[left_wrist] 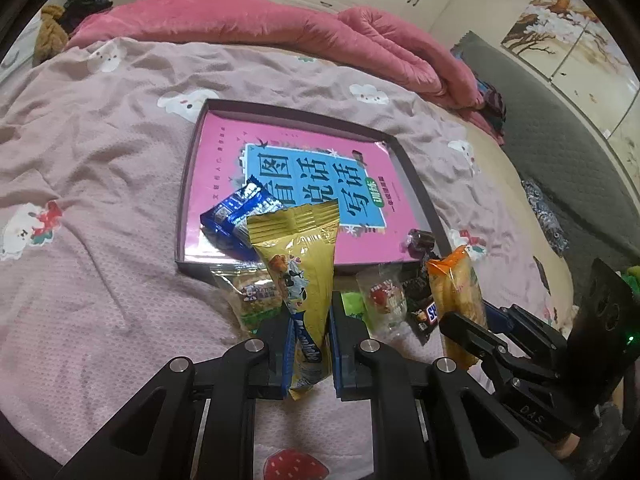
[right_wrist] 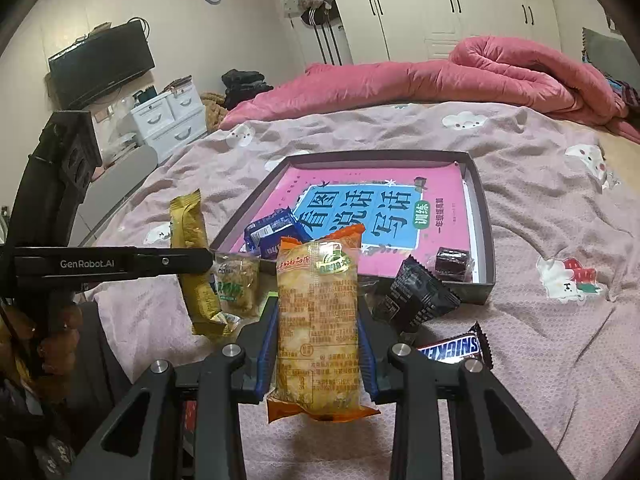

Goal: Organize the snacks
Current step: 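Close the left tool on the yellow wafer bar while the right tool lifts the cracker packet, then carry the yellow wafer bar and cracker packet over the pink tray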

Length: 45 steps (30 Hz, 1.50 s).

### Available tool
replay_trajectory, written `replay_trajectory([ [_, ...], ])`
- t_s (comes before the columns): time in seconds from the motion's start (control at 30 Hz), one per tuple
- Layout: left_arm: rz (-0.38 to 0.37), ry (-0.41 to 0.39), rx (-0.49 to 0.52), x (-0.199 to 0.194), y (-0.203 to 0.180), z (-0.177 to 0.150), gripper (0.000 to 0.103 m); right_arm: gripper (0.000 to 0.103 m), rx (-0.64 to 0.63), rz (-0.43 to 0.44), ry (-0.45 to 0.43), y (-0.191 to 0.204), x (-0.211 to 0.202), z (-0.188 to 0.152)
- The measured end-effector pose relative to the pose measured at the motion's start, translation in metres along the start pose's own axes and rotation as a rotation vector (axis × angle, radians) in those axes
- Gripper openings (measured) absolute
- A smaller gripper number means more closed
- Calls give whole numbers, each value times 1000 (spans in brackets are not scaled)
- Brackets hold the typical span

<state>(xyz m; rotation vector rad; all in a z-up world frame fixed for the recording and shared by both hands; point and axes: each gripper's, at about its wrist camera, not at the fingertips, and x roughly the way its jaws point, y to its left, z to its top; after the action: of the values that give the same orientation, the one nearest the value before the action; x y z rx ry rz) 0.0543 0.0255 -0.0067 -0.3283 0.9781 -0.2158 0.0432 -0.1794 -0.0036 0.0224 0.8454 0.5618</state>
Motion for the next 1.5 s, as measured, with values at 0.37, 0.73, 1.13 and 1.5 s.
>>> replay_trajectory([
  [0.37,27,-30,14,-11,-2,9,15,35,22,-15,-18,-1,0,7],
  [0.73,33,-66,-7,-18,6,22,15,35,32,-38,-44,2,-1,17],
  [1.13,38,-123,-26,-30,13,41,15,35,46,-72,-100,-10,-11,33],
  [1.5,28,-145,-53,-29,13,61,15,35,78,-92,-144,-21,-16,53],
])
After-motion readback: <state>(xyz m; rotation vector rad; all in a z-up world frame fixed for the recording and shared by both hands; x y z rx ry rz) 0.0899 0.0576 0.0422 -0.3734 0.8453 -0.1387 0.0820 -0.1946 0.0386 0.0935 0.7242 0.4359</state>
